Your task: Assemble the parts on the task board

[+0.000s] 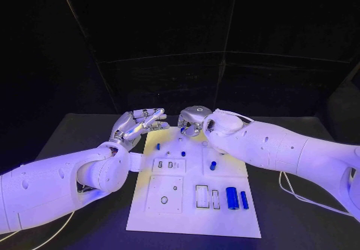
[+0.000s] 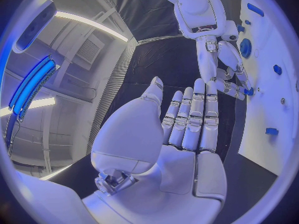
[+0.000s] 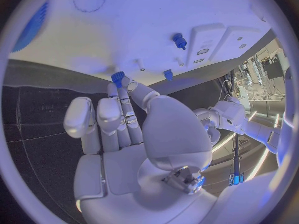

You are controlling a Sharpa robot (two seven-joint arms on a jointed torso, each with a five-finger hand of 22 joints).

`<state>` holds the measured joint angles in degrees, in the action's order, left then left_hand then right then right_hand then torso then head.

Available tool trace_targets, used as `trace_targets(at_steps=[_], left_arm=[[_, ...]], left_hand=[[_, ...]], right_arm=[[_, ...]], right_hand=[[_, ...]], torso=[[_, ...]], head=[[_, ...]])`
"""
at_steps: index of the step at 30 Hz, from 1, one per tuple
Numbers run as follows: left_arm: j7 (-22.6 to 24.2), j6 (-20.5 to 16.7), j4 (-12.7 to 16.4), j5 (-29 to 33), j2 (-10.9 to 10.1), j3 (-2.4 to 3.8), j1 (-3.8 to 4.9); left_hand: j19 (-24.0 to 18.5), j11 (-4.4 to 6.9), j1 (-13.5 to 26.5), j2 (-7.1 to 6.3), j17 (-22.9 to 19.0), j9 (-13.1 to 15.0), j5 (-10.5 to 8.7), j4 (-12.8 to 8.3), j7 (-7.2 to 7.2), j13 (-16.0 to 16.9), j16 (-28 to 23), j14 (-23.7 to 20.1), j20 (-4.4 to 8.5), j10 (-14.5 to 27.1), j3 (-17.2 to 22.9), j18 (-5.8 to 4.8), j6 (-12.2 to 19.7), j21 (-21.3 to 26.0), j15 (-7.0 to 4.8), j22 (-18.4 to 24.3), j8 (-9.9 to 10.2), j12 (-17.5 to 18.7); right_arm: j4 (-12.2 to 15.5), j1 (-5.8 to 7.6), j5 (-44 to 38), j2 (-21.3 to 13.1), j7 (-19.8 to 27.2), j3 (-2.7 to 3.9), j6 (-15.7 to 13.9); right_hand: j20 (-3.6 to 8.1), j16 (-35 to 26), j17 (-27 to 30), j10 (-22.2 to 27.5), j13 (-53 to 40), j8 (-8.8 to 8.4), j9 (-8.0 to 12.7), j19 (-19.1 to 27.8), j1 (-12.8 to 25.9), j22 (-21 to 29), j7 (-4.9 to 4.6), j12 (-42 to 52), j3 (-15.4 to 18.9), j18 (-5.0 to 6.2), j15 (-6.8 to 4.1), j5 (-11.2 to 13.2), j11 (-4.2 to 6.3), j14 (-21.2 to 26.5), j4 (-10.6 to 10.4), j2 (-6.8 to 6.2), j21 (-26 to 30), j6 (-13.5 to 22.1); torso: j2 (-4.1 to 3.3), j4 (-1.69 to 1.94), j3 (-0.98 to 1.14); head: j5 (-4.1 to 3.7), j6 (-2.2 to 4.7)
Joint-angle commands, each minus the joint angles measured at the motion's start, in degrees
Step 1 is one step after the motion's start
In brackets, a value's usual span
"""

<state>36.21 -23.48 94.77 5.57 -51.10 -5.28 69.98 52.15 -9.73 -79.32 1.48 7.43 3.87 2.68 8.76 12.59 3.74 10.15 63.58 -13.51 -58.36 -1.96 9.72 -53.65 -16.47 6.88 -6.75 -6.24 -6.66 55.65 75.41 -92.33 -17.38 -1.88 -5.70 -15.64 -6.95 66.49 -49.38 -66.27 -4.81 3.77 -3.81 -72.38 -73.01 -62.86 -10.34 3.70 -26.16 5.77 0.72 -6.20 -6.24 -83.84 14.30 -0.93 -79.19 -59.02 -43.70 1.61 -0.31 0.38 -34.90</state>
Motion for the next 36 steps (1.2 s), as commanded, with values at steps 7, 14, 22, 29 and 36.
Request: trace_targets(at_steps=[7, 14, 22, 29, 36], left_arm=[[0.1, 0.9, 0.1, -0.4, 0.0, 0.06, 0.17], [0.0, 0.9, 0.1, -0.4, -0.2, 0.06, 0.20], [0.1, 1.1, -0.1, -0.4, -0.6, 0.05, 0.21], [0.1, 1.2, -0.4, -0.4, -0.9, 0.04, 0.22], [0.1, 1.4, -0.7, -0.4, -0.8, 0.04, 0.23]], left_hand=[[0.4, -0.06, -0.3, 0.13, 0.1, -0.1, 0.34, -0.4, 0.06, -0.1, -0.4, 0.3, 0.08, 0.2, 0.0, 0.81, -0.5, 0.2, 0.16, 0.1, 0.2, 0.4], [0.4, -0.06, -0.3, 0.13, 0.1, -0.1, 0.34, -0.4, 0.06, -0.1, -0.4, 0.3, 0.08, 0.2, 0.0, 0.81, -0.5, 0.2, 0.16, 0.1, 0.2, 0.4], [0.4, -0.07, -0.3, 0.18, 0.1, -0.1, 0.34, -0.5, 0.06, -0.1, -0.5, 0.3, 0.07, 0.2, 0.0, 0.81, -0.5, 0.2, 0.17, 0.1, 0.3, 0.4], [0.5, -0.03, -0.3, 0.27, 0.1, -0.1, 0.33, -0.6, -0.01, -0.1, -0.5, 0.4, 0.08, 0.2, 0.0, 0.83, -0.5, 0.2, 0.14, 0.1, 0.3, 0.5], [0.6, 0.03, -0.3, 0.38, 0.1, 0.0, 0.33, -0.6, -0.10, -0.1, -0.5, 0.6, 0.10, 0.1, 0.0, 0.85, -0.7, 0.2, 0.09, 0.2, 0.3, 0.5]], right_arm=[[-0.2, 0.12, -0.2, -0.1, -0.3, 0.04, 1.6], [0.6, 0.13, -0.2, -1.1, -0.8, 0.03, 1.7], [6.8, 0.13, 3.3, -7.6, 0.1, 0.38, -4.8], [15.7, 0.14, 13.0, -17.5, -1.2, 2.08, -4.8], [18.1, 0.15, 16.3, -23.0, -5.2, 2.41, -0.1]], right_hand=[[-0.84, -2.4, 3.9, 4.9, 1.0, -0.27, 0.1, 3.3, 0.8, 4.2, -0.41, -0.1, 0.7, 0.58, 1.01, 0.6, -0.74, 1.2, -1.1, -2.31, 2.1, 3.2], [-0.95, -2.8, 4.5, 5.6, 1.0, -0.19, 0.0, 3.7, 0.8, 4.7, -0.45, 0.1, 1.1, 0.68, 1.08, 0.6, -0.85, 1.4, -1.4, -2.59, 2.5, 3.7], [-0.90, -2.3, 4.1, 3.5, 0.6, 0.12, -0.2, 3.1, 1.4, 4.2, -0.51, 1.8, 1.9, 0.58, 0.89, -0.6, -0.52, 1.1, -2.6, -2.90, 2.3, 3.4], [0.03, 2.3, -2.0, -6.6, -2.4, -0.01, -0.2, -0.8, 6.6, -1.2, 0.69, 8.0, 7.5, -0.46, -0.45, -1.6, 1.48, -0.7, -7.2, -5.97, -0.2, 4.3], [1.35, 11.1, -15.2, -8.0, -19.6, 1.08, -0.6, -5.4, 4.5, -8.2, 1.97, 27.2, 21.1, -2.05, -2.02, -6.5, 2.72, -2.5, -13.9, -6.30, -3.5, 7.4]], torso=[[0.05, -0.04, 0.01], [0.04, -0.09, 0.04], [0.25, -0.20, 0.03], [0.41, -0.64, -0.04], [0.59, -1.07, 0.00]], head=[[-0.01, -0.09], [-0.03, -0.07], [0.02, 0.23], [-0.23, 0.67], [-0.44, 1.01]])
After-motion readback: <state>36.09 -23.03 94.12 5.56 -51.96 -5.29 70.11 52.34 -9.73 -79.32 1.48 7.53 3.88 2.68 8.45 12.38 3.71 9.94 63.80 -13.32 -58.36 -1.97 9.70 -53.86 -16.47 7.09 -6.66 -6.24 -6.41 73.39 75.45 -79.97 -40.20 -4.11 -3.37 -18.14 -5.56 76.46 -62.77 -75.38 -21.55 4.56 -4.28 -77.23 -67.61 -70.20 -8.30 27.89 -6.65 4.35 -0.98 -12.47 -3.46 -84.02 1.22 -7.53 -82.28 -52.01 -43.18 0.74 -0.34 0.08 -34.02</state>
